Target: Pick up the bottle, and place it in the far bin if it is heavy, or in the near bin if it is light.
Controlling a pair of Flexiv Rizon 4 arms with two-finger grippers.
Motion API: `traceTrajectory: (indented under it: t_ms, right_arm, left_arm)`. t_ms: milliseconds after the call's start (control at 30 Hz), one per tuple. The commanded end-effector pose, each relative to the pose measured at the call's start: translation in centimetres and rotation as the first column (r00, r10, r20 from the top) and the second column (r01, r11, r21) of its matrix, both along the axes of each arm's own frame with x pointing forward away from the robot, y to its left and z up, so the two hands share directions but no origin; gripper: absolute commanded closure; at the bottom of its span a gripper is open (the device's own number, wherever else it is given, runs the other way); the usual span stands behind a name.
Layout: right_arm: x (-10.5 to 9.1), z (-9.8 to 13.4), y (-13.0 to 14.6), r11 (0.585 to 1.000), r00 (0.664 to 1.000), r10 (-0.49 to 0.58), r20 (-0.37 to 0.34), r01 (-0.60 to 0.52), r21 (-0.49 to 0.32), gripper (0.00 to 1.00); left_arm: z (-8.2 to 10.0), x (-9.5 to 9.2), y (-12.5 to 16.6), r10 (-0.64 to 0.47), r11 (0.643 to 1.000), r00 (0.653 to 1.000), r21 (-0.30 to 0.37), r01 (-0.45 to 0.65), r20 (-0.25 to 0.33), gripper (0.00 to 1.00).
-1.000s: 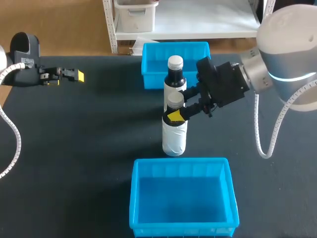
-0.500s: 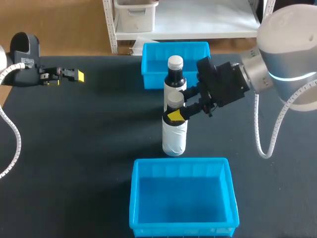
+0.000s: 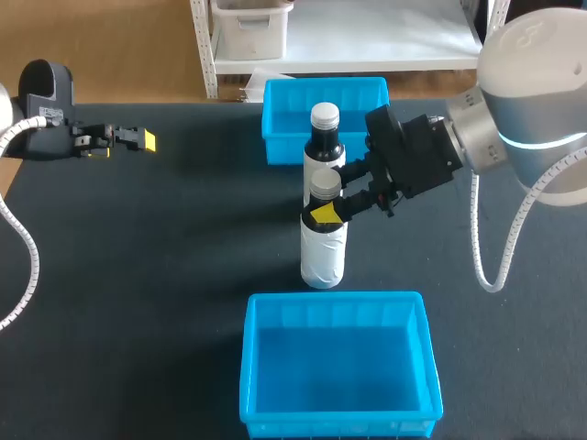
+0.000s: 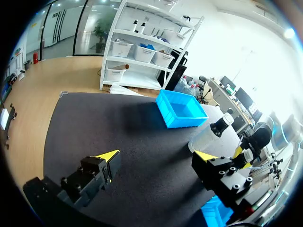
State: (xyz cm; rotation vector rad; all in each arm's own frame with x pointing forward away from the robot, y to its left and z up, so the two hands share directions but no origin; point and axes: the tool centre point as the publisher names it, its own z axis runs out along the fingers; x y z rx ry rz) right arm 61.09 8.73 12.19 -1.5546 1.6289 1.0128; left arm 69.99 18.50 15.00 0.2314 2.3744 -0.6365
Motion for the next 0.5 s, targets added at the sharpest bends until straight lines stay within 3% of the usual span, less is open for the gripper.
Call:
traceTrajectory:
  t_ms: [33,500]
  right_arm:
    - [0.0,0.5,-0.1,1.000,1.000,0.002,0.007,-0.002,0.003,1.00]
    - [0.1,3.8,-0.9,1.000,0.999,0.003,0.053,-0.002,-0.005,1.00]
  left_arm:
    - [0.0,0.0,0.0,0.000,1.000,1.000,0.000,0.000,0.000,0.00]
    - [0.0,0.0,0.0,0.000,1.000,1.000,0.000,0.000,0.000,0.00]
